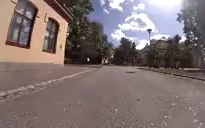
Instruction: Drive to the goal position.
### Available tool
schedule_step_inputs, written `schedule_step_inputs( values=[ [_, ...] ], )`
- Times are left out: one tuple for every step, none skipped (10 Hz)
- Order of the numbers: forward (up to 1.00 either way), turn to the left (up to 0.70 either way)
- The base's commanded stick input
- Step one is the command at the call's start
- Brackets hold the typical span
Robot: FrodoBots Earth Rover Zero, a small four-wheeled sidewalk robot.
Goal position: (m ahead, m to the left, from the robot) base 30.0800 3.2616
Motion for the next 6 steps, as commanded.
schedule_step_inputs(
  values=[
    [0.85,-0.34],
    [0.85,-0.16],
    [0.85,0.0],
    [0.85,0.0],
    [0.85,0.0],
    [0.85,0.0]
  ],
)
